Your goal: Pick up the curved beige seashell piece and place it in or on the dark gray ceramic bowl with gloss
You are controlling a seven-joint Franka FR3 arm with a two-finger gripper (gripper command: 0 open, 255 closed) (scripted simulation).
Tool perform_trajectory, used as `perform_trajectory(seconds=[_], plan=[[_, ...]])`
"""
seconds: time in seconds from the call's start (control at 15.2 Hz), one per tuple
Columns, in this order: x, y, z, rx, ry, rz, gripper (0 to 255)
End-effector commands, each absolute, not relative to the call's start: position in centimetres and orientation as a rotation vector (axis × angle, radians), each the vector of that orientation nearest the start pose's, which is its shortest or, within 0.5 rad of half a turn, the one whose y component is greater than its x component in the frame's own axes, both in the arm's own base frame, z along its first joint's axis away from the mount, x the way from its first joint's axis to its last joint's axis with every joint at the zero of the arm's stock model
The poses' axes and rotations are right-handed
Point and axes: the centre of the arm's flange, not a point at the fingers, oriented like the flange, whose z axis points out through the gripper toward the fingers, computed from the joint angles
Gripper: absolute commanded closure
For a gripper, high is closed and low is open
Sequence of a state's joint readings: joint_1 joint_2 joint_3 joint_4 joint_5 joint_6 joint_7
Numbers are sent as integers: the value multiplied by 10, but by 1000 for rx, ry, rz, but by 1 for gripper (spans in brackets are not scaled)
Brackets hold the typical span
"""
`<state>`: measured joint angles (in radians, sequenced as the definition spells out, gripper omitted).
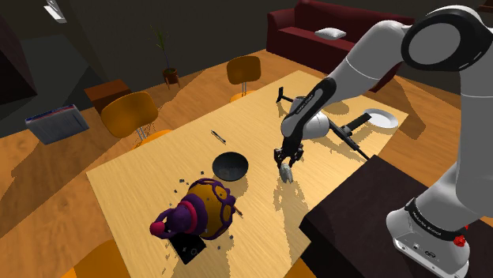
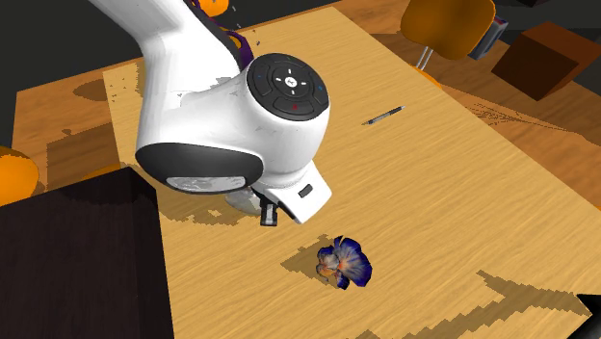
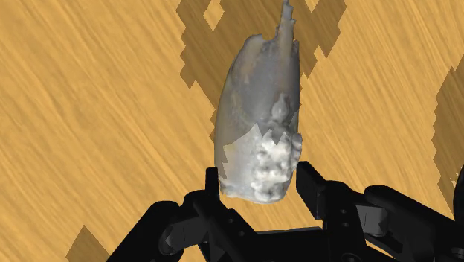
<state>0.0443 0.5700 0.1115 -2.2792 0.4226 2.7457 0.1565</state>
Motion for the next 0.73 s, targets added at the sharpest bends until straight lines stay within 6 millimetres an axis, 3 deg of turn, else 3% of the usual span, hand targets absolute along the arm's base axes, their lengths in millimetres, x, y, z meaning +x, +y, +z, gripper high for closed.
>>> perform_trajectory(seconds=[0.0,0.66], plan=[[498,68,100,-2889,607,209,255],[498,68,152,-2889,607,209,255]])
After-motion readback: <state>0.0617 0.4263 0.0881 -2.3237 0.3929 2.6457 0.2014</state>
